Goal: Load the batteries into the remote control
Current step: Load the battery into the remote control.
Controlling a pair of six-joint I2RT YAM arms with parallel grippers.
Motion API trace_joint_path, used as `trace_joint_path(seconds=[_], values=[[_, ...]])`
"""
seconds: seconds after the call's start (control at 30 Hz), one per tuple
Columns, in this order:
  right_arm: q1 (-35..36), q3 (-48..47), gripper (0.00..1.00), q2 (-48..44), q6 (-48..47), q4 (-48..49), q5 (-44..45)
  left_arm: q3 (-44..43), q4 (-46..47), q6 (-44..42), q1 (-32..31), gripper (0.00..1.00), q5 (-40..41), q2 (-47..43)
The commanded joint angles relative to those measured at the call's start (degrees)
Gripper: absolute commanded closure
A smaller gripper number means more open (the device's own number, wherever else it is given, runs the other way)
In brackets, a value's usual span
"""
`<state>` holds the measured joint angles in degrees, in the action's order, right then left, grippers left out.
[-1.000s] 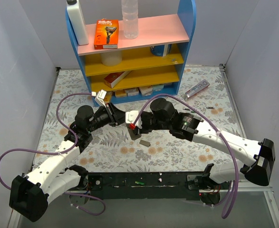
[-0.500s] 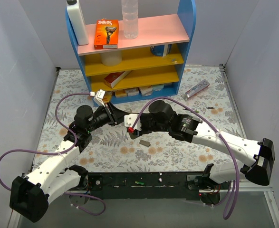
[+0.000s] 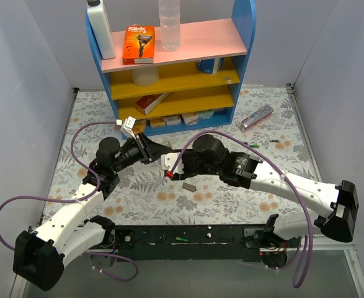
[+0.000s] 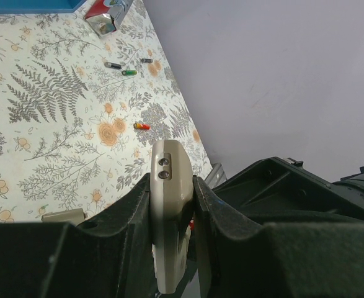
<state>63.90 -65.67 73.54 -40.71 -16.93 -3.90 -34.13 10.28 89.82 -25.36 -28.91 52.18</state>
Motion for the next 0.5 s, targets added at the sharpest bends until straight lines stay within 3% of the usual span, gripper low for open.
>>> trace_joint_path(seconds=[0.0,0.23,0.47], values=[[0.17,1.6,0.5,-0.85,-0.95,0.76,3.02,-1.2,3.16,1.76,0.14,1.0,-1.77,-2.35],[0.35,1.51,0.49,-1.29,-0.6,1.72,2.58,-1.03,3.34,1.85,0.32,1.0,-2.03,-2.35],[0.35,0.72,0.42,-2.35,0.37,3.48,2.32,-0.76,3.16,1.85,0.32,1.0,-2.12,-2.44]])
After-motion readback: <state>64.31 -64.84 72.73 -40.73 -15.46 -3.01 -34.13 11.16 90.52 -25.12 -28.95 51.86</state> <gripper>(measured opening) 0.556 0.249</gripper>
